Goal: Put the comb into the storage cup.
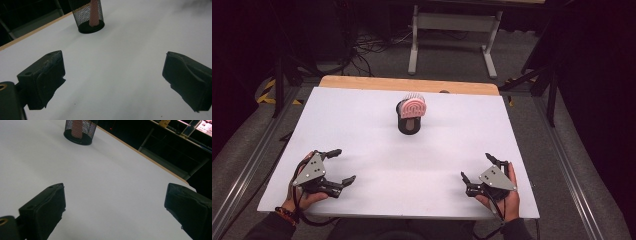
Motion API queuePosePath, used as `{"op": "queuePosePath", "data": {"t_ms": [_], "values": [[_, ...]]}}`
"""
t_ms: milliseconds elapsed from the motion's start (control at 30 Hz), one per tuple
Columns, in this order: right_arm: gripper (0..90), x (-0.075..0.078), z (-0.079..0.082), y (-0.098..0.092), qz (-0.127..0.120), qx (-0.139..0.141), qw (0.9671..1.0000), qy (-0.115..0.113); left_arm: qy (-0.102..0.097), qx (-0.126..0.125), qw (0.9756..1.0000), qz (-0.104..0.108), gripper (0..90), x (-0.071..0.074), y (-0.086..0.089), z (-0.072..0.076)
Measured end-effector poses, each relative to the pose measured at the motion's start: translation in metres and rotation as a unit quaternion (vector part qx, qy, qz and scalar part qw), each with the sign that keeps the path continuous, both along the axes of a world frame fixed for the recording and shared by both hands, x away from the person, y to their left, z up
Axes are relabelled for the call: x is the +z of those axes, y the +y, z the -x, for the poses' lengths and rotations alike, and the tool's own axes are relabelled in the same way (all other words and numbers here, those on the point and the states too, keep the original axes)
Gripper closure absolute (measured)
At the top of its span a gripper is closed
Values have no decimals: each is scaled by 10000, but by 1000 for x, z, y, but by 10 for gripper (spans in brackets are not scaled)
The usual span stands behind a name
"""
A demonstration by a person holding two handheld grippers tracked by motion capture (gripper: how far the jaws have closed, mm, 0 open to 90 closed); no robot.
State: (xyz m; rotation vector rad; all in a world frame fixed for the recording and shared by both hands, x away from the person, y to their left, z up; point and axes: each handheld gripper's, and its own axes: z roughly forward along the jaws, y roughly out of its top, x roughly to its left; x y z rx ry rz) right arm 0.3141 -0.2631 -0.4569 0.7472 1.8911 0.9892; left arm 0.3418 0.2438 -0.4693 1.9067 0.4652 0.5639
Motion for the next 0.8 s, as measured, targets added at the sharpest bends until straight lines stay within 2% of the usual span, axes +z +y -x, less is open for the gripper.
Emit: {"op": "queuePosePath", "data": {"t_ms": [800], "values": [[44, 0, -2, -2, -62, -41, 10000, -34, 26, -13, 9999, 102, 50, 1, -2, -4]]}}
